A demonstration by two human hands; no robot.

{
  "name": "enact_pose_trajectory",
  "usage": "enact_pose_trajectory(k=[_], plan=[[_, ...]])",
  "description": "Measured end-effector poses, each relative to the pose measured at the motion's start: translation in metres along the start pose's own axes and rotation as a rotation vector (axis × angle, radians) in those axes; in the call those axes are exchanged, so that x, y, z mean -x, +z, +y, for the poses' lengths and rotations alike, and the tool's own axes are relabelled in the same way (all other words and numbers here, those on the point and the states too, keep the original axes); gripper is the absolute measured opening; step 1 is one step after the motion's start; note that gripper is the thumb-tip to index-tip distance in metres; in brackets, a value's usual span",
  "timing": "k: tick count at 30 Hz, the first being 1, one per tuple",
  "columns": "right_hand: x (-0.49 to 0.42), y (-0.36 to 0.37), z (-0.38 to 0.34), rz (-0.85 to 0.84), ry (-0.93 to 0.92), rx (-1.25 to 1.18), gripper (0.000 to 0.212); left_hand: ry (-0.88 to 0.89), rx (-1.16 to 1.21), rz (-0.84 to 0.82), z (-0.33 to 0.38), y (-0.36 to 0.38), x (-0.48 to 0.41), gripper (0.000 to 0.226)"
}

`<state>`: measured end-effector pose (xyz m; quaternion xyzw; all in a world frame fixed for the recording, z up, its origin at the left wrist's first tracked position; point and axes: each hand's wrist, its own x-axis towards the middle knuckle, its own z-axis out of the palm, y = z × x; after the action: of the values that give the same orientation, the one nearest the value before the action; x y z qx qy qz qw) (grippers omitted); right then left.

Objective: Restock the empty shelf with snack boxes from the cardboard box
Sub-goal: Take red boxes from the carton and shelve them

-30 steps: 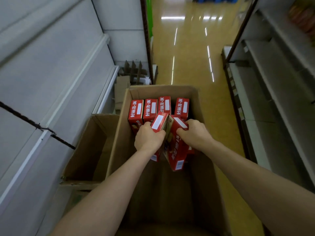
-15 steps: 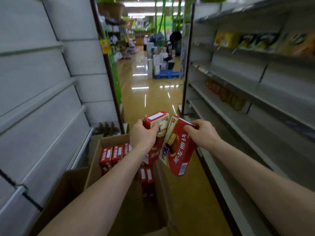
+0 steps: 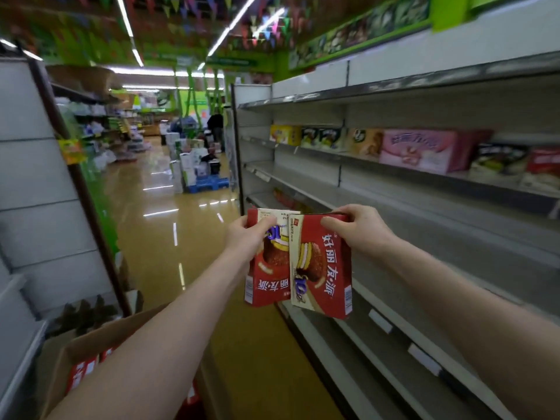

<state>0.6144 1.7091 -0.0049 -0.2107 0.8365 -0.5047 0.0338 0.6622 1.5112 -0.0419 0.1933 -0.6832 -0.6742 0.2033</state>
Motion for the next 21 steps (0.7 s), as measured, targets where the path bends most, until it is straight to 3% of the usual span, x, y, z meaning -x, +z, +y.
enact_pose_trajectory(k=[6, 9, 14, 19, 21], plan=[[0.005, -0.036, -0.013, 0.055, -0.024, 0.073, 0.034, -0.047, 0.007, -0.218, 0.011, 0.041, -0.024, 0.031], [0.007, -0.042, -0.014, 0.209, -0.019, 0.074, 0.029, -0.021, 0.03, -0.295, 0.011, 0.065, -0.028, 0.032], [0.013, -0.063, -0.012, 0.342, 0.034, 0.385, 0.037, 0.056, -0.072, -0.572, 0.008, 0.096, -0.021, 0.053], [0.032, -0.088, -0.006, 0.313, 0.096, 0.577, 0.041, 0.139, -0.148, -0.766, 0.01, 0.123, -0.009, 0.022], [0.041, -0.095, -0.006, 0.302, 0.096, 0.648, 0.042, 0.133, -0.161, -0.792, 0.01, 0.134, -0.002, 0.023]])
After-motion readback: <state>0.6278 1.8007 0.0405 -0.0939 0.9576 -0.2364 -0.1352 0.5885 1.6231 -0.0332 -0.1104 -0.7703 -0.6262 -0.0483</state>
